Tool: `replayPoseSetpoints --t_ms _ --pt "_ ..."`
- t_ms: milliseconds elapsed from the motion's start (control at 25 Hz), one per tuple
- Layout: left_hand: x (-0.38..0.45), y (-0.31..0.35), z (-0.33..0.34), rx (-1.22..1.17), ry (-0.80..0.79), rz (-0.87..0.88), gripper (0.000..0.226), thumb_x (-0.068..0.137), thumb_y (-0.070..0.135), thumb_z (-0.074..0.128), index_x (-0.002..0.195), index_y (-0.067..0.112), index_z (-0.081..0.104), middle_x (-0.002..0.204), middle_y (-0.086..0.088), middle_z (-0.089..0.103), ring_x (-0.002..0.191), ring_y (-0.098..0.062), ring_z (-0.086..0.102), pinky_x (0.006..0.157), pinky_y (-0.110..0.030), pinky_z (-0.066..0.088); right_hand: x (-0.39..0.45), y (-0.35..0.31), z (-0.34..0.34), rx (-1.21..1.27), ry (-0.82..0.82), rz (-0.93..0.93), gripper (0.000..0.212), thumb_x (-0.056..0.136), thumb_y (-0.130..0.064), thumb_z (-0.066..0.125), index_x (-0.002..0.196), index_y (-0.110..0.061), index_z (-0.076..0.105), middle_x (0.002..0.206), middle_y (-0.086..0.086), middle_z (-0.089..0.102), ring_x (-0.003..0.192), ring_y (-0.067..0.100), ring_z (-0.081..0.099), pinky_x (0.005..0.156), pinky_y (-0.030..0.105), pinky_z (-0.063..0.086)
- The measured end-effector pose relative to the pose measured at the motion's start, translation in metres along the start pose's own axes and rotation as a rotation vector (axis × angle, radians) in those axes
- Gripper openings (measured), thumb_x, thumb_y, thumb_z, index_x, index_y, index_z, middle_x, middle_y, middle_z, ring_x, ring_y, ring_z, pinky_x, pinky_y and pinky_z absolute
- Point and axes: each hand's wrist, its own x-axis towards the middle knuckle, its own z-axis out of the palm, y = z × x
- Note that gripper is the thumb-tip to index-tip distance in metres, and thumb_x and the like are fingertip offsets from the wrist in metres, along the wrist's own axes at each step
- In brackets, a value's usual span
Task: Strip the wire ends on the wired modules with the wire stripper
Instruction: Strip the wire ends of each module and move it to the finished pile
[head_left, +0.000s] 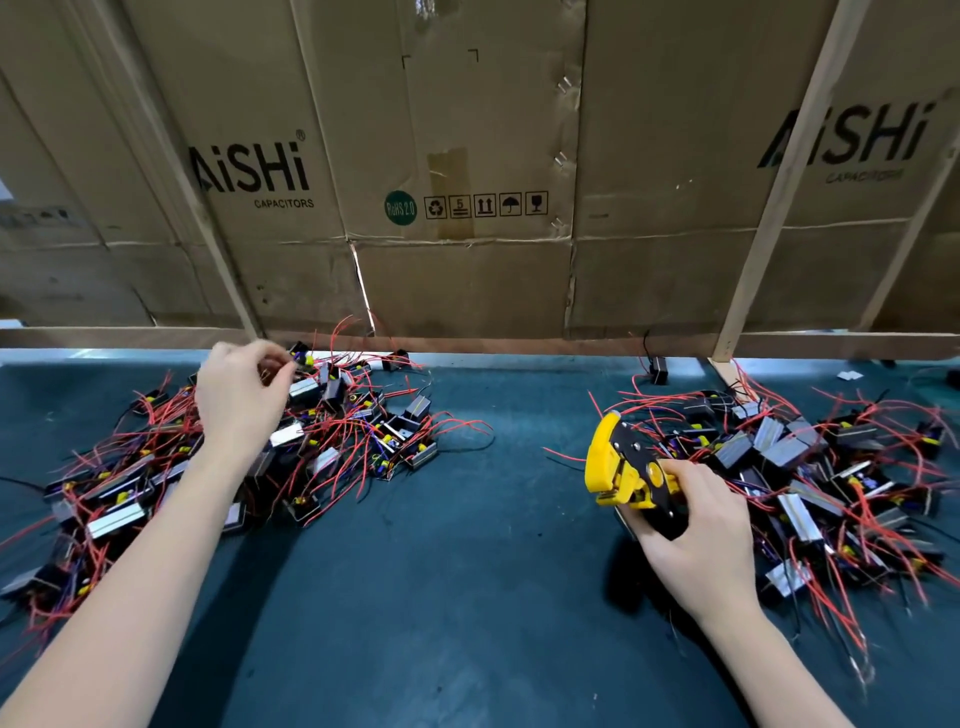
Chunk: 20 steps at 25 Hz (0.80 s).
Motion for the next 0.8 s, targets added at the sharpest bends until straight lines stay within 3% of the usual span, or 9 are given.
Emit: replayPoseSetpoints --t_ms 80,160,240,320,480,680,800 --pt "-0.005 0.032 -0.008 -0.112 0.078 0.228 0.003 0.086 0.014 0.071 0.089 0.012 0.072 0.083 -0.003 0.069 0.088 -0.02 0.055 0.076 -0.032 0.042 -0.001 0.0 0.0 -0.011 0.005 0.012 0.041 0.065 -0.018 0.091 0.095 -0.014 0.064 0.083 -0.001 0.061 0.08 0.029 0.06 0.075 0.046 0.044" --pt "-0.026 0.069 -0.008 -0.31 0.056 0.315 0.002 0.086 0.014 0.072 0.088 0.015 0.071 0.083 0.006 0.067 0.081 -0.01 0.056 0.076 -0.024 0.043 -0.001 0.0 0.0 -0.008 0.016 0.02 0.043 0.063 -0.015 0.091 0.096 -0.014 0.064 0.084 -0.002 0.061 0.081 0.028 0.06 0.075 0.045 0.044" --pt "-0.058 0.102 0.005 -0.563 -0.15 0.245 0.005 0.085 0.012 0.073 0.084 0.017 0.071 0.079 0.01 0.069 0.072 -0.003 0.058 0.073 -0.017 0.045 0.0 0.0 -0.001 0.009 0.027 0.023 0.043 0.063 -0.014 0.091 0.096 -0.012 0.064 0.085 -0.001 0.061 0.081 0.029 0.06 0.075 0.047 0.046" --pt "-0.095 0.125 0.026 -0.639 -0.41 0.22 0.006 0.083 0.01 0.075 0.081 0.014 0.071 0.074 0.009 0.069 0.066 -0.004 0.059 0.068 -0.018 0.046 0.0 -0.001 -0.002 0.021 0.033 0.027 0.041 0.065 -0.016 0.09 0.096 -0.012 0.064 0.084 -0.001 0.061 0.079 0.029 0.06 0.075 0.05 0.047" --pt "-0.136 0.13 0.055 -0.509 -0.738 0.26 0.009 0.08 0.015 0.078 0.076 0.015 0.07 0.071 0.007 0.068 0.065 -0.003 0.057 0.067 -0.022 0.046 -0.001 -0.001 -0.005 0.03 0.042 0.016 0.039 0.066 -0.016 0.09 0.095 -0.012 0.064 0.08 -0.001 0.059 0.076 0.029 0.059 0.073 0.052 0.048" --pt "-0.109 0.102 0.049 -0.222 -0.822 0.189 0.014 0.077 0.024 0.079 0.078 0.017 0.067 0.065 0.009 0.062 0.062 -0.007 0.057 0.067 -0.025 0.048 0.001 -0.003 -0.005 0.041 0.047 0.016 0.037 0.067 -0.017 0.089 0.094 -0.01 0.064 0.079 0.001 0.058 0.074 0.029 0.057 0.072 0.052 0.048" --pt "-0.092 0.085 0.038 -0.101 -0.857 0.144 0.027 0.077 0.041 0.079 0.084 0.017 0.069 0.076 0.006 0.067 0.068 -0.008 0.058 0.072 -0.027 0.049 0.001 -0.004 -0.005 0.038 0.04 0.008 0.038 0.066 -0.017 0.09 0.094 -0.01 0.065 0.079 0.002 0.059 0.073 0.029 0.058 0.072 0.052 0.048"
